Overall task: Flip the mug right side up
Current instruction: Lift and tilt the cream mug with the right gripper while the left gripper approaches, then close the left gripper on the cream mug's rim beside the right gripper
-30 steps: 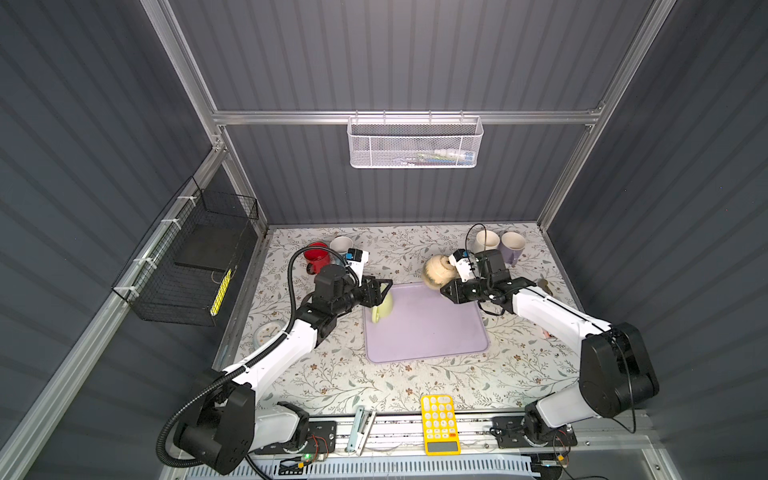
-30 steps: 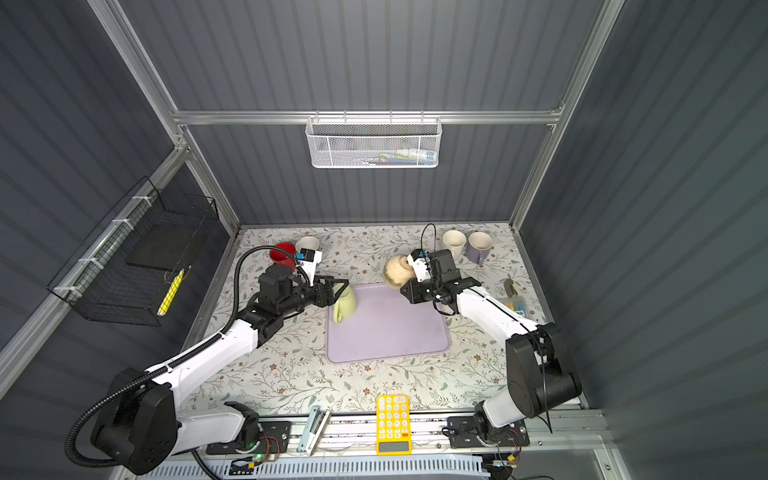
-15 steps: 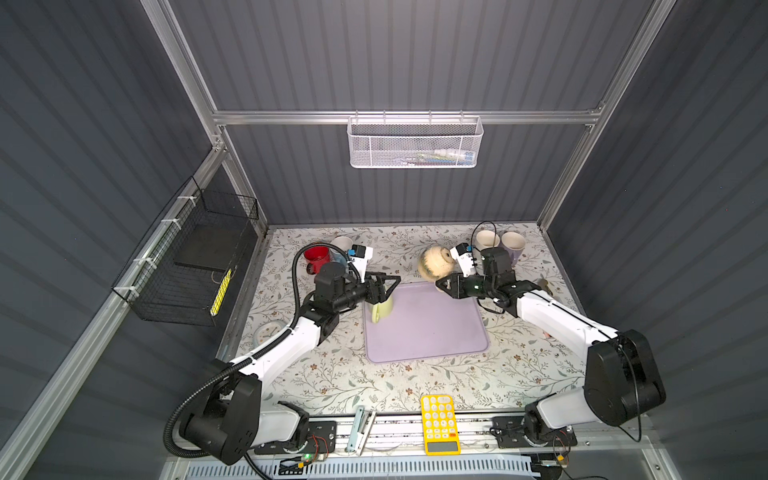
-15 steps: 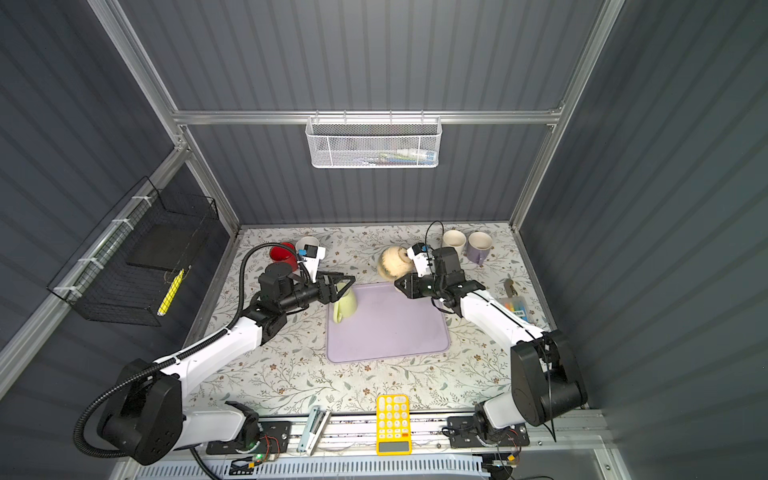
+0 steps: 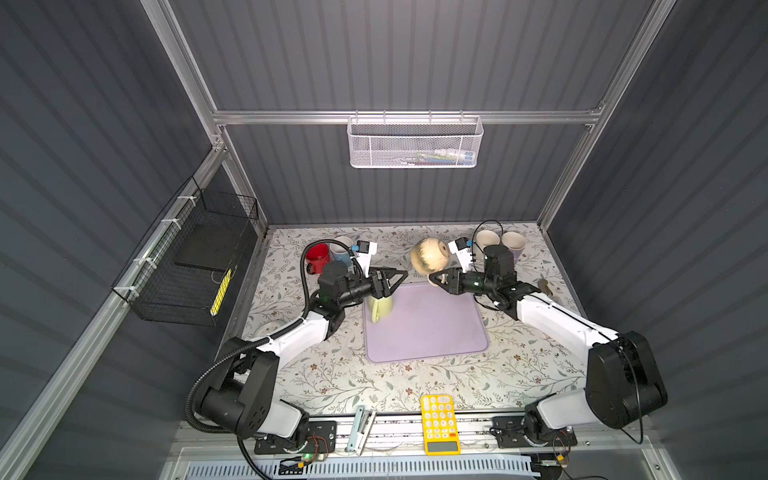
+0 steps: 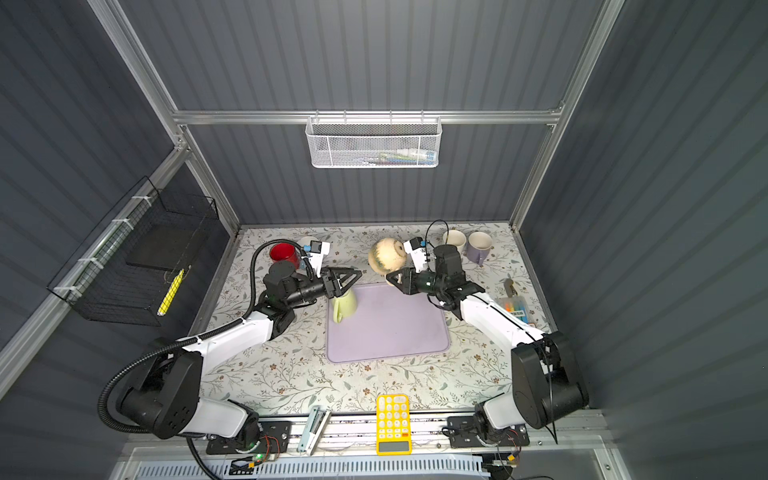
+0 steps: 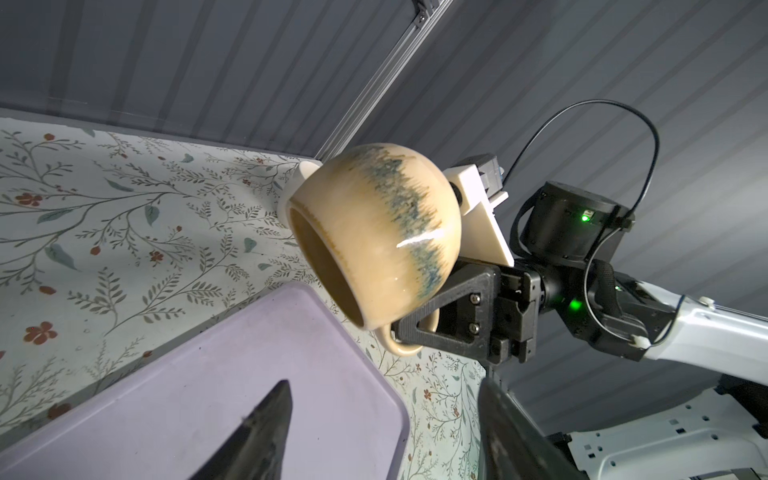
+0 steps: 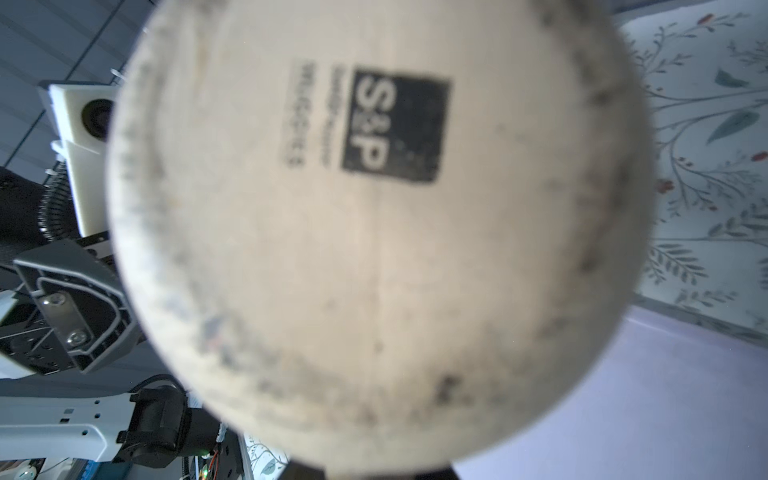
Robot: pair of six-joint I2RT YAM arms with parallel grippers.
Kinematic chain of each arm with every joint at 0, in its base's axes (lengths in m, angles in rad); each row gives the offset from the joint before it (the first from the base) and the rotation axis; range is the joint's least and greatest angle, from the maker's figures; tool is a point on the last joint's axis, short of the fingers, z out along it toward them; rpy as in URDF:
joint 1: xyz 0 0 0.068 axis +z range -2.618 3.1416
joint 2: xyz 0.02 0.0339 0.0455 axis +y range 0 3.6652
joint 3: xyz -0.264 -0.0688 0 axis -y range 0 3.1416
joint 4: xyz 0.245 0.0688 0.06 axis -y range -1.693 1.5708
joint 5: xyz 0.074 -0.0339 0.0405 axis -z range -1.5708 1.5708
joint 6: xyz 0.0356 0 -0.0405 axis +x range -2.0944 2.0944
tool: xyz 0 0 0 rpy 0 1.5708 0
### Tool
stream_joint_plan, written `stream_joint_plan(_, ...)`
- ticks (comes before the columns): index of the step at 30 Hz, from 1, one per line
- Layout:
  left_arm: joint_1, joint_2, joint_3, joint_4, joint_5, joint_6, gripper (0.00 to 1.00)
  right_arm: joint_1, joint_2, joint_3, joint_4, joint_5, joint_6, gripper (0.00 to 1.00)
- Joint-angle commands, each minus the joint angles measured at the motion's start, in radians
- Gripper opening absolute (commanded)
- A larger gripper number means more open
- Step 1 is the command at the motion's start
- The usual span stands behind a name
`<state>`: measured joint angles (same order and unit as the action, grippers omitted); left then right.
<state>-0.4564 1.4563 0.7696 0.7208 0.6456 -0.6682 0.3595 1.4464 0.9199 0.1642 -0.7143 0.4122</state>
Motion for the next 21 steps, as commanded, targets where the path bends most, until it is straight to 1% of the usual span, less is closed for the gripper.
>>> stream_joint_plan(1,-0.005,0.023,0.05,0.107,0.05,-0.043,0.71,0.011,-0.022,0.008,0.183,-0.087,0.02,0.0)
stream_joint_plan(13,-0.034,0.091,0.101,0.22,0.069,-0.093,0.71,0.032,-0.001,0.011,0.269,-0.144,0.067,0.0)
stream_joint_plan(21,-0.046,0.133,0.128,0.308,0.085,-0.141,0.67,0.039,0.025,0.004,0.367,-0.186,0.126,0.0)
